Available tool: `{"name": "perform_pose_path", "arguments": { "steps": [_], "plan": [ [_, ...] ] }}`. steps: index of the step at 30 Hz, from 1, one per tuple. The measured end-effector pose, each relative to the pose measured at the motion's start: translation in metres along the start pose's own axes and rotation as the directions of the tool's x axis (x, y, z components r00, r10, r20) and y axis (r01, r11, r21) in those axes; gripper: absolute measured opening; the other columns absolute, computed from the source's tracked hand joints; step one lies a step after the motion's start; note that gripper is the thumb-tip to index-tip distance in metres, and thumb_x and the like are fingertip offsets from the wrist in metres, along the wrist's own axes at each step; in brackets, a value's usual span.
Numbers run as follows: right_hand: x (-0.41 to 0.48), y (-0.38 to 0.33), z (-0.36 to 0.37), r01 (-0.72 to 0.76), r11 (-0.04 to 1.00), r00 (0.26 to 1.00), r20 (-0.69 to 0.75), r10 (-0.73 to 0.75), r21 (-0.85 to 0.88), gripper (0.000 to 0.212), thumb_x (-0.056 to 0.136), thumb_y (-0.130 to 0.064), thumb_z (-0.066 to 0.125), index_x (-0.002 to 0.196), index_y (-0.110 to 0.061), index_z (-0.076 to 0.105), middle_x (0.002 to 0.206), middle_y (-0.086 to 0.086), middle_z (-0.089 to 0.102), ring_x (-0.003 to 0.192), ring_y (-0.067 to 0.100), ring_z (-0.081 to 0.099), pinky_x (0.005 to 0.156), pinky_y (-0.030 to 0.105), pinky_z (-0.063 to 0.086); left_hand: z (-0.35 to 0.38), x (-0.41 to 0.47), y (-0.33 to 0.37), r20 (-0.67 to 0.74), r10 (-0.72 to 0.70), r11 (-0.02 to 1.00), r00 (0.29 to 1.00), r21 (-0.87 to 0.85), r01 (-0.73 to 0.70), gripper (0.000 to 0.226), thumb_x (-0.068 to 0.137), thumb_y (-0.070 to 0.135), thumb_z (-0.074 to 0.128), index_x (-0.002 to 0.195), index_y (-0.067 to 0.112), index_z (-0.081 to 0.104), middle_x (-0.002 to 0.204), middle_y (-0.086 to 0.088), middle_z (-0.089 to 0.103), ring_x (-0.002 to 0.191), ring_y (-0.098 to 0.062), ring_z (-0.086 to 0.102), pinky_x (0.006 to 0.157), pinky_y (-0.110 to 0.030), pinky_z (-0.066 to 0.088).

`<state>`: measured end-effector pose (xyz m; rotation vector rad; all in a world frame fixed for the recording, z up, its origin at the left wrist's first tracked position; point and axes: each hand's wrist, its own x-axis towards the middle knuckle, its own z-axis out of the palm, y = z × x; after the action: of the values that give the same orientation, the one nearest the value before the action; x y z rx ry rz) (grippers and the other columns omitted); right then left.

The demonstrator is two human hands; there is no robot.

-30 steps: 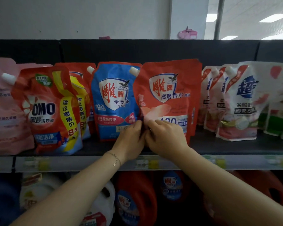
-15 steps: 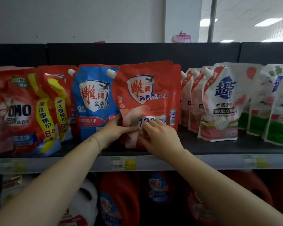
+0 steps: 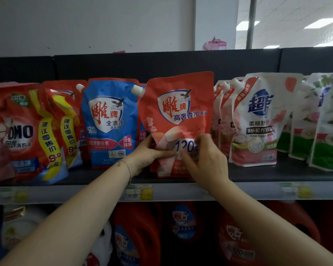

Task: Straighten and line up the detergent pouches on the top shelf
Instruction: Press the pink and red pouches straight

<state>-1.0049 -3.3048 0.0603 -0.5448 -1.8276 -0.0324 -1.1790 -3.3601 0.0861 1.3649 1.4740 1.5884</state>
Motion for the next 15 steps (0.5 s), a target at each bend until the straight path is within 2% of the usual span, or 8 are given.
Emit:
{"name": "perform_pose_path", "arguments": {
  "steps": [3,6,9,11,13,15],
  "plan": [
    [0.001,0.013,-0.004,-0.298,0.94,0.954,0.051,0.294,0.165,0.063,0.084,-0.048,0.064,0.128,-0.013,0.036,0.118,0.0,0.051,0.095,0.014,0.054,0.07,0.031,0.044,-0.001,-0.005,0.0,0.063,-0.027,0.998,0.998,-0.061,0.031,0.049,0.072,0.01,0.076,0.113,0.026,0.057,0.113,-0.003,0.068,0.104,-0.017,0.064,0.084,-0.03,0.053],
    [0.008,0.021,-0.005,-0.461,0.849,0.886,0.19,0.424,0.258,0.071,0.082,-0.053,0.064,0.135,-0.018,0.033,0.129,-0.003,0.043,0.112,0.012,0.048,0.09,0.033,0.046,-0.001,-0.008,-0.001,0.101,-0.103,0.982,0.99,-0.146,0.118,0.055,0.067,0.035,0.072,0.115,0.011,0.061,0.114,-0.006,0.069,0.107,-0.021,0.063,0.094,-0.036,0.049],
    [0.016,0.026,-0.004,-0.637,0.641,0.767,0.435,0.471,0.429,0.049,0.085,-0.044,0.066,0.125,-0.024,0.046,0.124,-0.004,0.055,0.104,0.012,0.059,0.085,0.033,0.052,0.004,-0.006,-0.004,0.062,-0.145,0.964,0.988,-0.216,0.155,0.066,0.064,0.043,0.073,0.12,0.012,0.059,0.115,-0.008,0.069,0.109,-0.025,0.063,0.097,-0.042,0.048],
    [0.02,0.029,-0.003,-0.699,0.517,0.712,0.546,0.441,0.494,0.038,0.086,-0.038,0.067,0.119,-0.025,0.053,0.114,0.0,0.066,0.096,0.017,0.068,0.082,0.039,0.057,0.006,-0.004,-0.006,0.017,-0.12,0.966,0.993,-0.229,0.121,0.071,0.063,0.042,0.076,0.127,0.019,0.055,0.116,-0.007,0.068,0.109,-0.026,0.063,0.096,-0.045,0.049],
    [0.022,0.034,-0.002,-0.717,0.47,0.696,0.568,0.439,0.516,0.034,0.086,-0.034,0.069,0.117,-0.026,0.056,0.108,0.001,0.07,0.094,0.021,0.07,0.084,0.047,0.057,0.008,-0.003,-0.004,-0.01,-0.092,0.971,0.996,-0.221,0.088,0.068,0.063,0.041,0.076,0.124,0.022,0.055,0.113,-0.006,0.07,0.106,-0.025,0.065,0.093,-0.045,0.051],
    [0.023,0.037,-0.003,-0.717,0.454,0.696,0.571,0.435,0.529,0.027,0.086,-0.031,0.069,0.111,-0.027,0.059,0.104,0.001,0.072,0.093,0.023,0.07,0.084,0.05,0.056,0.011,-0.003,-0.001,-0.023,-0.097,0.975,0.995,-0.202,0.091,0.073,0.058,0.044,0.08,0.122,0.02,0.057,0.11,-0.005,0.071,0.104,-0.025,0.066,0.093,-0.046,0.051]
  ]
}}
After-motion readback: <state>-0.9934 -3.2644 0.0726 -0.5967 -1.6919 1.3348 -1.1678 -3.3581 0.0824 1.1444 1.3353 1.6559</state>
